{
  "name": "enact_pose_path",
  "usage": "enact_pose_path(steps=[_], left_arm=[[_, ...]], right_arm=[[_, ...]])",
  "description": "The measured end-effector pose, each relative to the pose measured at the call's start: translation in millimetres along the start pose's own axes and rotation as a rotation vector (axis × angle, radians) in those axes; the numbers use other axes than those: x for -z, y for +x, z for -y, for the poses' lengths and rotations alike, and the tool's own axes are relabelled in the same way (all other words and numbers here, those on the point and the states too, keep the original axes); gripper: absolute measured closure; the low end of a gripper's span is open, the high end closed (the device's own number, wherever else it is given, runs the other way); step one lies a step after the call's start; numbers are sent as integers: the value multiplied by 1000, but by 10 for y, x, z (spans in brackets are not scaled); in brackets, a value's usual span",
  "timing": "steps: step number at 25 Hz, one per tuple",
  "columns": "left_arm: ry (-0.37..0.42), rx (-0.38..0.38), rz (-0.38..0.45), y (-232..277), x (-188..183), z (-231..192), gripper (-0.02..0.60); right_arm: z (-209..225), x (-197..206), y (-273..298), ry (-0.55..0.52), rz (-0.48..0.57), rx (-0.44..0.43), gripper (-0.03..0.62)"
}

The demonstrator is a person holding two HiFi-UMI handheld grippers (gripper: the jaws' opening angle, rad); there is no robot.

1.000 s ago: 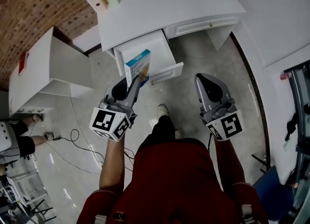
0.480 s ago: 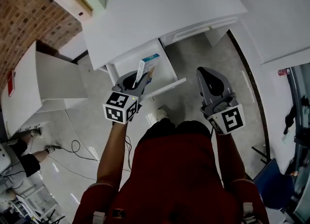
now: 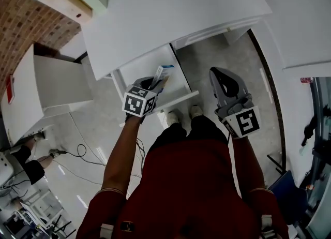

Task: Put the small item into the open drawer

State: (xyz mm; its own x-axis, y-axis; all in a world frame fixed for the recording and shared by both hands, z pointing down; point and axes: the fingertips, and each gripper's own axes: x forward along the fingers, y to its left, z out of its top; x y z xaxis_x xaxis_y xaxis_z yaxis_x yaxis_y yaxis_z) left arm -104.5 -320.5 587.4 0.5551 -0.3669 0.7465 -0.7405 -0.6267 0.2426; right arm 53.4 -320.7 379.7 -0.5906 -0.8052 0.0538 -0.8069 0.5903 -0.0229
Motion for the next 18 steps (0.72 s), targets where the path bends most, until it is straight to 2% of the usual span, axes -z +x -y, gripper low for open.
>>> enact_pose_path(steps=[11, 18], left_arm=[[-23, -1, -249, 793, 477, -204, 495], [-46, -13, -338, 1059, 616, -282, 494]], right_arm=[[358, 381, 171, 29, -79, -33, 583], [530, 568, 158, 42, -115, -16, 583]])
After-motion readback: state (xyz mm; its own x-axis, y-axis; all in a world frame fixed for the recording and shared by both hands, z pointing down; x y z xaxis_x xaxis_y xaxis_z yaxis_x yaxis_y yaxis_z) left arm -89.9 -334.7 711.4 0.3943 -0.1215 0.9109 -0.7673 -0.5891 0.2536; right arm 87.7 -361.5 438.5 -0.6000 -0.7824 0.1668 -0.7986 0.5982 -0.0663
